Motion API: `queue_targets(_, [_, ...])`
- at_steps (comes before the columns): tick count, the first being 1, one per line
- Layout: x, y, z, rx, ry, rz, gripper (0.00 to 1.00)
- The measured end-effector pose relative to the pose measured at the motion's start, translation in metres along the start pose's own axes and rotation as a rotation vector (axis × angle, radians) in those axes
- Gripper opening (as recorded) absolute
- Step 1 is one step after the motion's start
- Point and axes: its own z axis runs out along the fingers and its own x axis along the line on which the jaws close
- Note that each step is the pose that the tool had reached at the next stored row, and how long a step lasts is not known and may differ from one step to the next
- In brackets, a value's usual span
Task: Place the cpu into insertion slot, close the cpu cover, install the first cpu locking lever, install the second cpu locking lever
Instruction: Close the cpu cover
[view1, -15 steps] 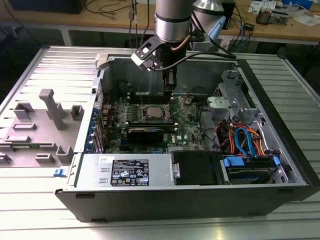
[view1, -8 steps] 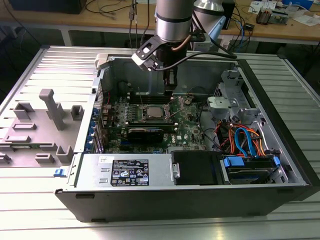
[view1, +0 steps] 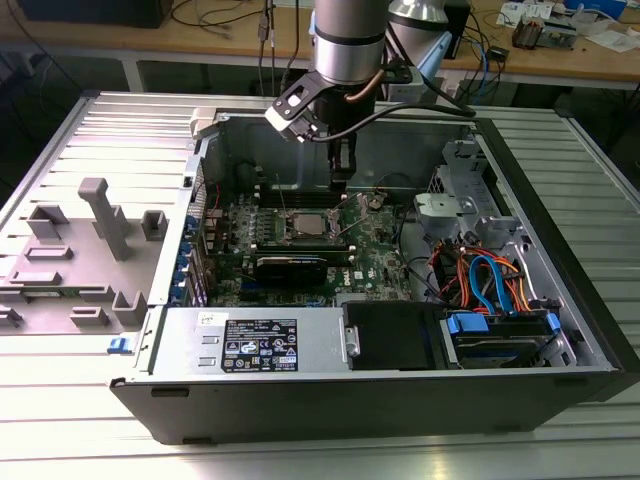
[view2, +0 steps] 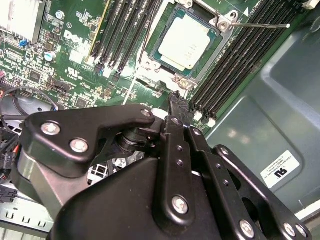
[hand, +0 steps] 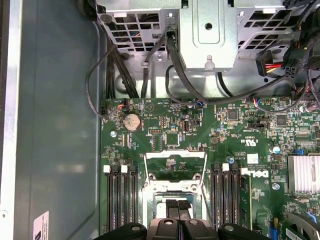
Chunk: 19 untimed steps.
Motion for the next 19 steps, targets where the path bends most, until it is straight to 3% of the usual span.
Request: queue_targets(19, [0.0000,0.0045,0.0002,0.0000,0.0000,0.000,0.11])
